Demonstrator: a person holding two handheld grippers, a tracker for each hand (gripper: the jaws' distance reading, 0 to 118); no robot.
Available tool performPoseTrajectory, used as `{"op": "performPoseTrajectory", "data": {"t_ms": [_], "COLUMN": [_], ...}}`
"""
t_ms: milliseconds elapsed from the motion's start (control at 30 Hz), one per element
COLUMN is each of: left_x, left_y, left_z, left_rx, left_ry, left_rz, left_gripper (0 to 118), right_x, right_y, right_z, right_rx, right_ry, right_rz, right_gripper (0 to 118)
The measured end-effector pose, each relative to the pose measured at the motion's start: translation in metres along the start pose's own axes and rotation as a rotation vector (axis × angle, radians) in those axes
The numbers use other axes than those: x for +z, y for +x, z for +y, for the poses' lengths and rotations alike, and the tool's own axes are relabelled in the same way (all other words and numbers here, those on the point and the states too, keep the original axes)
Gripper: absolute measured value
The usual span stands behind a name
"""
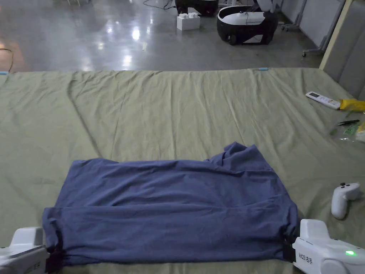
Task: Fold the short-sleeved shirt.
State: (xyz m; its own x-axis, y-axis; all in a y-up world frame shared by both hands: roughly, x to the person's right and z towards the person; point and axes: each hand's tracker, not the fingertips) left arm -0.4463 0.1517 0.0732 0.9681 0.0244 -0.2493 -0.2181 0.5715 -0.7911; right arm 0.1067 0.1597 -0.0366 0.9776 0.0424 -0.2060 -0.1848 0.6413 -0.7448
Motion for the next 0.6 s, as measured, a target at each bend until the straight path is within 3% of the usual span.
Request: {"op": "performPoseTrajectory", "data": {"t_ms": [33,100,167,233,300,433,600], "left_x": [0.002,0.014,0.038,0.062,0.083,0.119,0.122], "left_y": [0.001,0.003,0.004,-0.003,-0.009,-0.007,-0.012], "left_z": [0.005,0.015,0.015,0.015,0.009,-0.028,-0.083], "left_rx": [0.001,0.004,-0.029,0.026,0.113,0.030,0.055], "left_ry": [-0.022,-0.036,0.019,0.024,0.040,0.054,-0.013], "left_rz": [0.005,0.011,0.017,-0.003,-0.045,-0.025,-0.056], "left_gripper": [10,8,8,8,8,8,8], "right_x": [-0.001,0.006,0.024,0.039,0.054,0.088,0.111], "right_y": [-0.005,-0.013,-0.010,-0.002,0.000,0.003,0.001], "right_z": [0.002,0.006,0.010,0.012,0.010,-0.017,-0.058], "right_rx": [0.070,0.129,0.088,0.057,0.044,0.021,0.033], "right_ry": [-0.025,-0.015,0.016,0.078,0.074,0.074,0.000], "right_rz": [-0.053,-0.057,-0.078,-0.166,-0.137,-0.133,-0.096], "right_gripper": [9,8,8,8,8,8,7]}}
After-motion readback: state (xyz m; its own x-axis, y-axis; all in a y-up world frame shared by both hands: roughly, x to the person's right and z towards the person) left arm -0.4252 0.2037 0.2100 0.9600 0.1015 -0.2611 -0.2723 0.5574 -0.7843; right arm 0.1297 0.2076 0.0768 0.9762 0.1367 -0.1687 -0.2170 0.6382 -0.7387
